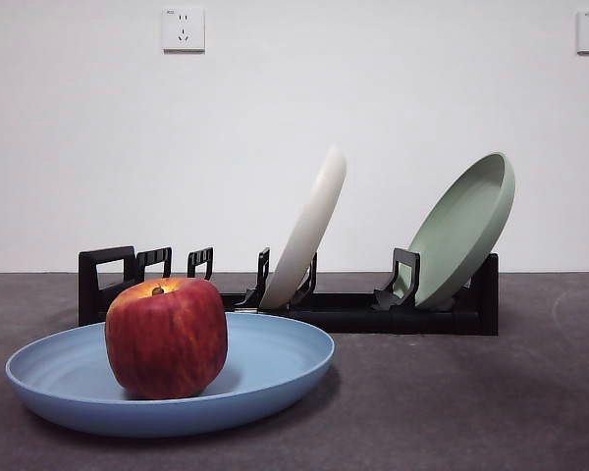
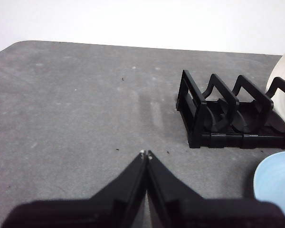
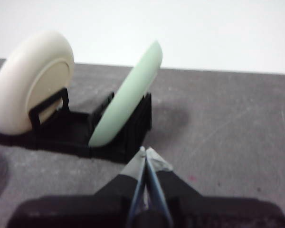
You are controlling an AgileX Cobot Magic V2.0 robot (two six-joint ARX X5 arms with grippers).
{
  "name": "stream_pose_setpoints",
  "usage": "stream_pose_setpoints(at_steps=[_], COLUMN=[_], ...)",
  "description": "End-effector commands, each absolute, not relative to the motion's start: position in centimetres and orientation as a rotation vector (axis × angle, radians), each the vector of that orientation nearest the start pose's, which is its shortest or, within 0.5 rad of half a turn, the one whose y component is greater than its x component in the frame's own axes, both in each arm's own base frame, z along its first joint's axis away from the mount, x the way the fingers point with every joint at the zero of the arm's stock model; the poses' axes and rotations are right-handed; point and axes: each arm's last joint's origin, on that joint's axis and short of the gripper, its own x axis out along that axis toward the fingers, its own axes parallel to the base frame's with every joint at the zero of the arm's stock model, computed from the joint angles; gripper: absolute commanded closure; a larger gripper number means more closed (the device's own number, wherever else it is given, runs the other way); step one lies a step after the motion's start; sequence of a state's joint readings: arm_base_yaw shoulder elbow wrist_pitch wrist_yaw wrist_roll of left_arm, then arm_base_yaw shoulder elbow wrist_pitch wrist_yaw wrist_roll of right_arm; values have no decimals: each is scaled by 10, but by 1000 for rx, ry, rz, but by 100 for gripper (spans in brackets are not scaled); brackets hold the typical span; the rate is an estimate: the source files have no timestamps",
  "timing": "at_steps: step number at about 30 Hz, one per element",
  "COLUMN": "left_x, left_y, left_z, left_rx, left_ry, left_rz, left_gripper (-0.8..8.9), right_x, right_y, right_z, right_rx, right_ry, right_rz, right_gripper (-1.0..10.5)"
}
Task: Take the blue plate from the plate rack,put the plate on the table,take the apple from the table,put the apple in the plate
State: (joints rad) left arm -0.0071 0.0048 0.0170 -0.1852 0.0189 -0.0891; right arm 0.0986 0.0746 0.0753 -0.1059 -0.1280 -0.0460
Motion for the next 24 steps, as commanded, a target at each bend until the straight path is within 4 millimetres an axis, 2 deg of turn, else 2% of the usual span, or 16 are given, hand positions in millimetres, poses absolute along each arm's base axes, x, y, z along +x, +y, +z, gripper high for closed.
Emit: stream_pose_setpoints(at_steps=[1,10,24], left_x=[96,96,96], left_y=[-1,-1,-1], left_z=[147,147,147], left_rx=[-87,-87,-87], left_ry=[184,184,184], left_rz=[-25,-25,-25], left_gripper=[815,815,815], right_x=[97,95,95], right_y=[13,13,13], right_z=[166,149,148], right_rx=[-29,35,37], right_ry=[115,170,178], right_rz=[221,218,219], right_gripper=[958,958,958])
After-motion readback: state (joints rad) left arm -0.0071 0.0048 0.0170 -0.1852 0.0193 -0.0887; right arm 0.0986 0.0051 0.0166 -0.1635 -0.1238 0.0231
